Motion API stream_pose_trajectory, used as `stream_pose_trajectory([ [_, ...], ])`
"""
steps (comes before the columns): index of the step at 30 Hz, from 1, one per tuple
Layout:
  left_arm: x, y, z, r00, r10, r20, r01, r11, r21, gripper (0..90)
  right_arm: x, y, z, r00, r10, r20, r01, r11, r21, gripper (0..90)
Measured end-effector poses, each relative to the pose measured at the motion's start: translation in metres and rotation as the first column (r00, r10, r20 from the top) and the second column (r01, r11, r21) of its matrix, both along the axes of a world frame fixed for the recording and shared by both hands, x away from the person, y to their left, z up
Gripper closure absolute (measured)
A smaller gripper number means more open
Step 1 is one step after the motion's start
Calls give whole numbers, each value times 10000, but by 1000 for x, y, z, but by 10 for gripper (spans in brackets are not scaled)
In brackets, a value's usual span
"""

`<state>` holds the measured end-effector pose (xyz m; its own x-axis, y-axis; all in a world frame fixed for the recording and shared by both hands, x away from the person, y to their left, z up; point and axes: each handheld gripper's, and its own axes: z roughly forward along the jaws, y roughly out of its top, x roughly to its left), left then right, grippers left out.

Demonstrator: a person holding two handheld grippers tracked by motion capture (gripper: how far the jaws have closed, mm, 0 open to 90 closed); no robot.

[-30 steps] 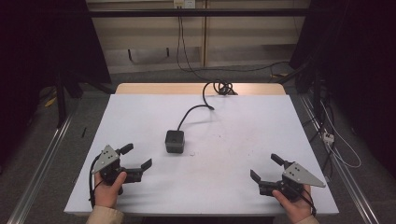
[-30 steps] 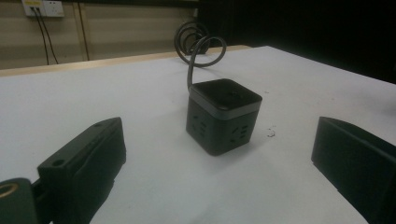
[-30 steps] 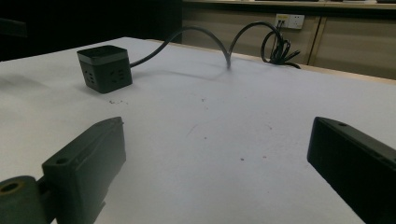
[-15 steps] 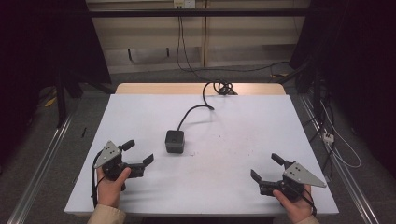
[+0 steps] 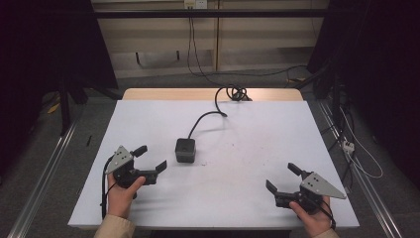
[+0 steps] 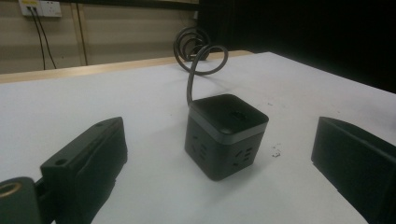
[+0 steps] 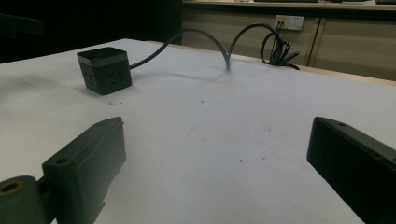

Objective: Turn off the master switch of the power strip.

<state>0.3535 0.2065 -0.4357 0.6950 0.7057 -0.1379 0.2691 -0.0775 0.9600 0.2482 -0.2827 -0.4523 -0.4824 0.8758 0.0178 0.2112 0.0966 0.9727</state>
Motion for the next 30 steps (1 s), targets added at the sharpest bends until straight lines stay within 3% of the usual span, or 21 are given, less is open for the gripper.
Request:
stream_pose_trajectory([
  [30, 13, -22, 2, 9994, -311, -174, 312, 9995, 92, 34, 0, 0, 0, 10000, 31, 4, -31, 10000, -20, 42],
])
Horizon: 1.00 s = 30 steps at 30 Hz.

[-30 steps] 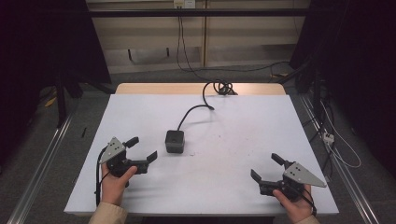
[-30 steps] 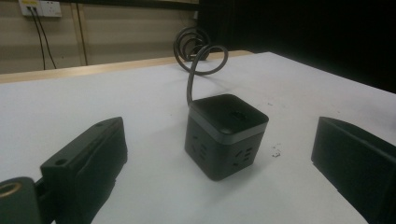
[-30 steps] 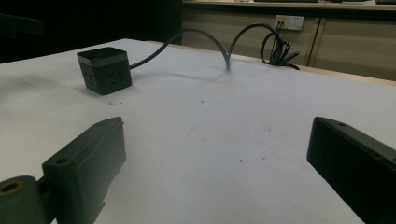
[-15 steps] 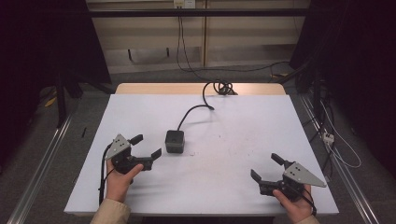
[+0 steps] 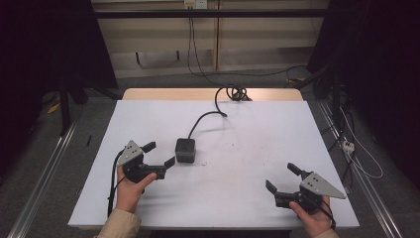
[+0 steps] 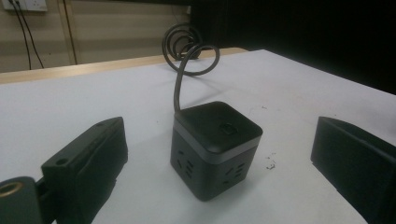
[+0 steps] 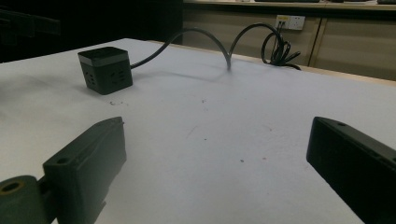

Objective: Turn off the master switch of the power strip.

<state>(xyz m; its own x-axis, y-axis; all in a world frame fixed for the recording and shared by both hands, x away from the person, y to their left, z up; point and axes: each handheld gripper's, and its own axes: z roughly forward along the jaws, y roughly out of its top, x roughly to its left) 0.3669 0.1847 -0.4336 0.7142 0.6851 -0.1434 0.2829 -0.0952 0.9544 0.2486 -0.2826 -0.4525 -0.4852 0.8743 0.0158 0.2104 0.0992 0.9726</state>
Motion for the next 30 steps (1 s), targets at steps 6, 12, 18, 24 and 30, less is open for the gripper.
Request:
stream_pose_trajectory([
  [6, 2, -4, 1, 9999, 115, -43, -115, 9999, 29, 36, 0, 0, 0, 10000, 4, 16, -4, 10000, 7, 43],
  [12, 4, -8, 1, 9997, 175, -179, -173, 9998, 86, 43, 0, 0, 0, 10000, 13, 14, -13, 10000, -18, 44],
  [18, 6, -11, 2, 9997, 113, -205, -113, 9999, 38, 77, 0, 0, 0, 10000, 15, 12, -15, 10000, -21, 45],
  [24, 7, -12, 4, 9998, 104, -188, -105, 9999, -47, 101, 0, 0, 0, 10000, 23, 13, -23, 10000, -27, 45],
  [30, 9, -14, 5, 9999, 46, -118, -46, 10000, -42, 139, 0, 0, 0, 10000, 21, 0, -21, 10000, -39, 47],
])
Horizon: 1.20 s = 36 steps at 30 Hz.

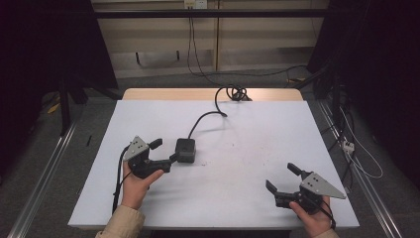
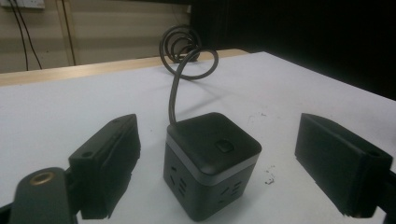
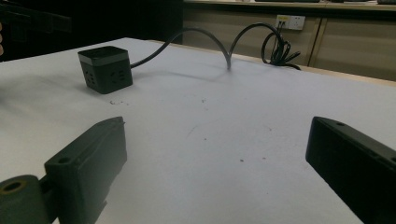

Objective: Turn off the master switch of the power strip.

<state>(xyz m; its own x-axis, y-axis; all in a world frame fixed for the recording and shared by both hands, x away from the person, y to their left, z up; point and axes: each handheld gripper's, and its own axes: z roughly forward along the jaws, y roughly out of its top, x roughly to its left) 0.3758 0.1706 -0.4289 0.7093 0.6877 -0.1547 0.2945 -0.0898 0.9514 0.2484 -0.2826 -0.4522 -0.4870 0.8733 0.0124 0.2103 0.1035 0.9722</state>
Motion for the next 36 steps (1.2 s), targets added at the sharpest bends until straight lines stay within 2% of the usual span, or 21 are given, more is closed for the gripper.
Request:
stream_pose_trajectory([
  [20, 3, -7, 4, 9994, -319, 116, 316, 9992, 238, 305, 0, 0, 0, 10000, 11, -8, -11, 10000, 12, 50],
  [27, 5, -9, 4, 9992, -398, 11, 397, 9987, 334, 404, 0, 0, 0, 10000, 14, -1, -14, 10000, 9, 51],
  [36, 8, -9, 5, 9990, -436, -38, 436, 9988, 227, 525, 0, -1, 0, 10000, 30, -10, -30, 10000, 21, 51],
])
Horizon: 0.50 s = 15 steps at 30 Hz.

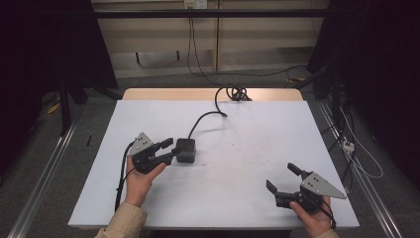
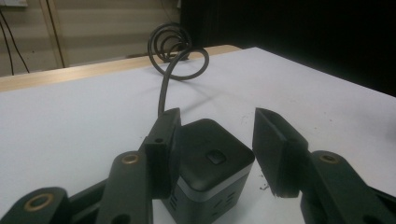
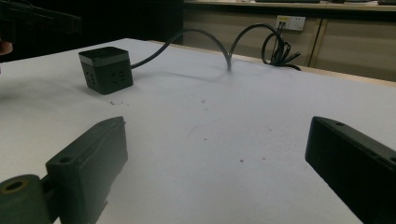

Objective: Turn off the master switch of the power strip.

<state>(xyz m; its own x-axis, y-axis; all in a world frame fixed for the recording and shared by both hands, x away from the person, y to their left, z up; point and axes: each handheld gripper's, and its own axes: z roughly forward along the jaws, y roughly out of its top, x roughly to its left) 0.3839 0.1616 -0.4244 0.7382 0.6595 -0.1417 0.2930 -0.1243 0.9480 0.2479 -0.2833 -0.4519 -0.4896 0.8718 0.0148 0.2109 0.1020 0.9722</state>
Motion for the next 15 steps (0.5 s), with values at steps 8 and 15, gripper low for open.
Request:
stream_pose_trajectory([
  [8, 1, 0, 0, 10000, 18, 38, -18, 9999, 103, 573, 0, 0, 0, 10000, 5, 15, -5, 10000, 5, 51],
  [15, 2, 0, 0, 10000, -56, -52, 56, 10000, 50, 628, 0, 0, 0, 10000, 6, 20, -6, 10000, 22, 51],
])
